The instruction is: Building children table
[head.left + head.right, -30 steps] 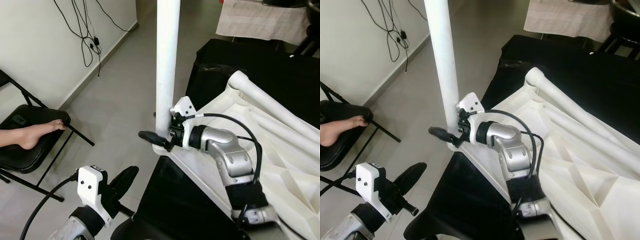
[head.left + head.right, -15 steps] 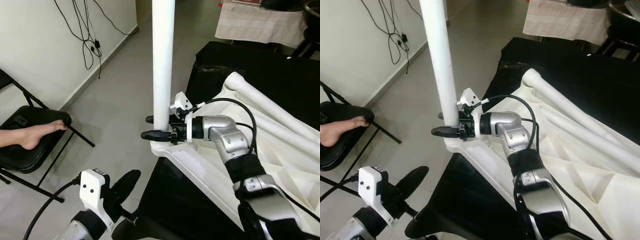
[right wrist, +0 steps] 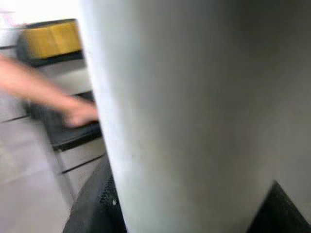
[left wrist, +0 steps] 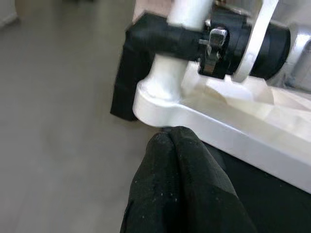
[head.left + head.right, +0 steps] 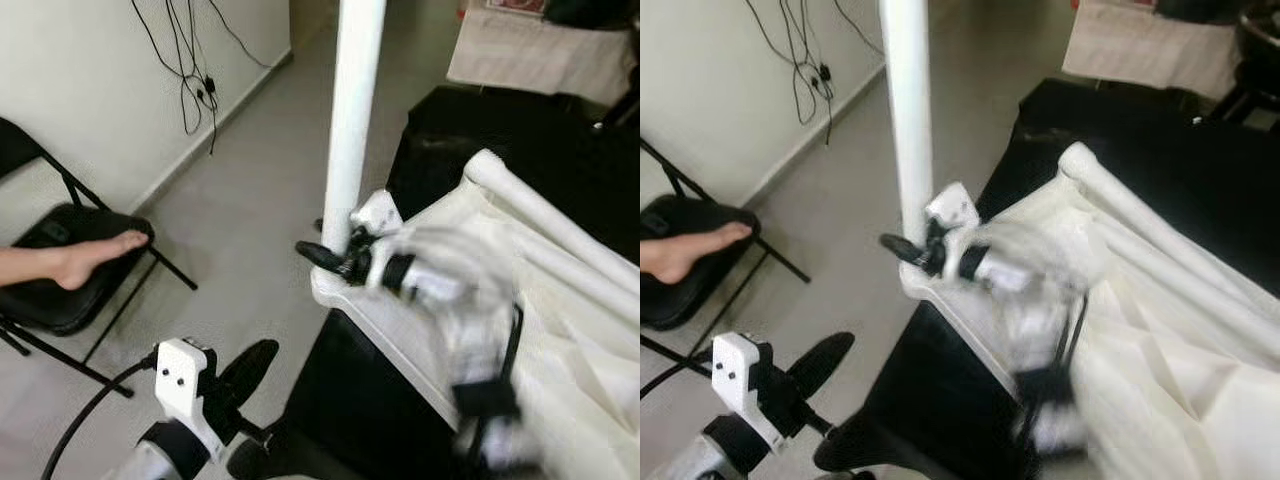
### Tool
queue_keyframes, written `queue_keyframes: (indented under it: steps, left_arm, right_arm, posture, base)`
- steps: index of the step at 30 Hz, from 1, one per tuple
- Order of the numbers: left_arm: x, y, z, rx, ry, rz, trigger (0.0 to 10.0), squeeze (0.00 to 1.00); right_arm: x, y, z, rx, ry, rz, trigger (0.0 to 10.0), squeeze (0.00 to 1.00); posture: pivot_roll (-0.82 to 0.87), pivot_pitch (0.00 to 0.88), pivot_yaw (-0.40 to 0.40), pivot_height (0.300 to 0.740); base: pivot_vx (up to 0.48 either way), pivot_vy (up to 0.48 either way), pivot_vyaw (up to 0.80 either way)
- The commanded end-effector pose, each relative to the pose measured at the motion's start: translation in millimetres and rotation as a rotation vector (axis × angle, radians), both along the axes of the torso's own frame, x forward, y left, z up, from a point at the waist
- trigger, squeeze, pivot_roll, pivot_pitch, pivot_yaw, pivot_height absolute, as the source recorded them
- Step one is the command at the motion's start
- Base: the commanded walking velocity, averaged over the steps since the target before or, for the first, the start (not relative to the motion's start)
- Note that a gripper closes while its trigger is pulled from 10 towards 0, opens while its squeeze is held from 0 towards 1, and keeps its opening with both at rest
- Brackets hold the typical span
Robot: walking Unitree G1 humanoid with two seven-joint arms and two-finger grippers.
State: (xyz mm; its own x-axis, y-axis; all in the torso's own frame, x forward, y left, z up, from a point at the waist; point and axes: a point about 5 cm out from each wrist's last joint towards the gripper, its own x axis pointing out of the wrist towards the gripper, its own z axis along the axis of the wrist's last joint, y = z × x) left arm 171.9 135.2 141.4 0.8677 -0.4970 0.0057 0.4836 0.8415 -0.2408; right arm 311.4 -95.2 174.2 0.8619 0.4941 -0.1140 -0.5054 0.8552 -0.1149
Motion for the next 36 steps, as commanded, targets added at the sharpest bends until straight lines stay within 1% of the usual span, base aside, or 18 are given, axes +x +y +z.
queue_keyframes:
  steps: [1,7,8,9,10,11,12,13,16,18,19,21,23,24,26,33,34,36]
  left_arm:
    - [-1.1,4.6,-4.9,0.007,0.023,0.003,10.0,0.0]
    - [1.7,6.4,-7.3,0.005,0.031,-0.004,10.0,0.0]
    - [3.3,6.9,-7.8,0.002,0.031,-0.004,10.0,0.0]
    - [4.5,7.3,-8.0,0.001,0.03,-0.001,10.0,0.0]
    - [4.5,7.3,-8.0,0.001,0.03,-0.001,10.0,0.0]
    - [5.3,7.5,-8.1,0.0,0.028,0.001,10.0,0.0]
    - [5.8,7.7,-7.9,0.0,0.026,0.004,10.0,0.0]
    - [6.1,7.7,-7.7,0.0,0.024,0.006,10.0,0.0]
    - [6.3,7.5,-7.4,-0.001,0.022,0.006,10.0,0.0]
    - [6.3,7.5,-7.4,-0.001,0.022,0.006,10.0,0.0]
    - [6.3,7.1,-7.1,-0.002,0.022,0.005,10.0,0.0]
    - [6.3,7.1,-7.1,-0.002,0.022,0.005,10.0,0.0]
    - [6.3,6.2,-6.5,-0.005,0.02,0.004,10.0,0.0]
    - [6.5,5.1,-5.8,-0.007,0.019,0.001,10.0,0.0]
    - [6.8,3.7,-5.0,-0.012,0.017,-0.002,10.0,0.0]
    - [6.3,3.1,-4.9,-0.012,0.017,-0.002,10.0,0.0]
    - [5.8,3.0,-4.8,-0.012,0.017,-0.002,10.0,0.0]
    - [5.3,3.0,-4.7,-0.012,0.017,-0.001,10.0,0.0]
  right_arm:
    - [-14.7,-12.7,-36.0,-0.096,0.165,-0.11,0.0,0.0]
    - [-13.5,-0.6,-34.4,-0.123,0.122,-0.051,0.0,0.0]
    - [-8.0,1.3,-33.4,-0.139,0.12,-0.027,4.0,0.0]
    - [-3.1,5.8,-29.7,-0.111,0.117,0.02,10.0,0.0]
    - [-3.1,5.8,-29.7,-0.111,0.117,0.02,10.0,0.0]
    - [-0.6,8.6,-26.8,-0.087,0.116,0.051,10.0,0.47]
    - [1.1,12.8,-22.1,-0.1,0.085,0.128,10.0,0.47]
    - [-1.8,20.3,-16.6,-0.102,0.06,0.24,10.0,1.0]
    - [-1.9,25.5,-4.5,-0.099,-0.003,0.383,10.0,1.0]
    - [-1.9,25.5,-4.5,-0.099,-0.003,0.383,10.0,1.0]
    - [-3.6,26.1,1.8,-0.085,-0.008,0.486,10.0,1.0]
    - [-3.6,26.1,1.8,-0.085,-0.008,0.486,10.0,1.0]
    - [-1.1,23.9,6.4,-0.065,0.008,0.611,10.0,1.0]
    - [4.1,22.6,10.0,-0.061,0.031,0.732,10.0,0.0]
    - [16.4,24.6,18.8,-0.018,0.073,0.883,10.0,0.0]
    - [22.9,32.5,23.9,0.01,0.096,0.972,10.0,0.0]
    - [22.7,35.5,24.4,0.017,0.103,1.005,0.0,0.0]
    - [22.4,38.0,24.5,0.027,0.109,1.036,0.0,0.0]
  posture:
    - [-0.04,0.137,0.003,0.74]
    - [-0.04,0.119,0.008,0.74]
    - [-0.04,0.114,0.006,0.74]
    - [-0.04,0.113,0.007,0.74]
    - [-0.04,0.113,0.007,0.74]
    - [-0.04,0.112,0.006,0.74]
    - [-0.04,0.112,0.007,0.74]
    - [-0.04,0.112,0.009,0.74]
    - [-0.04,0.115,0.008,0.74]
    - [-0.04,0.115,0.008,0.74]
    - [-0.04,0.119,0.01,0.74]
    - [-0.04,0.119,0.01,0.74]
    - [-0.04,0.125,0.018,0.74]
    - [-0.03,0.128,0.018,0.74]
    - [-0.04,0.133,0.018,0.74]
    - [-0.04,0.135,0.017,0.74]
    - [-0.03,0.138,0.019,0.74]
    - [-0.03,0.138,0.019,0.74]
  base:
    - [0.0,0.0,0.0]
    - [0.0,0.0,0.0]
    - [0.0,0.0,0.0]
    - [0.0,0.0,0.0]
    - [0.0,0.0,0.0]
    - [0.0,0.0,0.0]
    - [0.0,0.0,0.0]
    - [0.0,0.0,0.0]
    - [0.0,0.0,0.0]
    - [0.0,0.0,0.0]
    - [0.0,0.0,0.0]
    - [0.0,0.0,0.0]
    - [0.0,0.0,0.0]
    - [0.0,0.0,0.0]
    - [0.0,0.0,0.0]
    - [0.0,0.0,0.0]
    - [0.0,0.0,0.0]
    - [0.0,0.0,0.0]
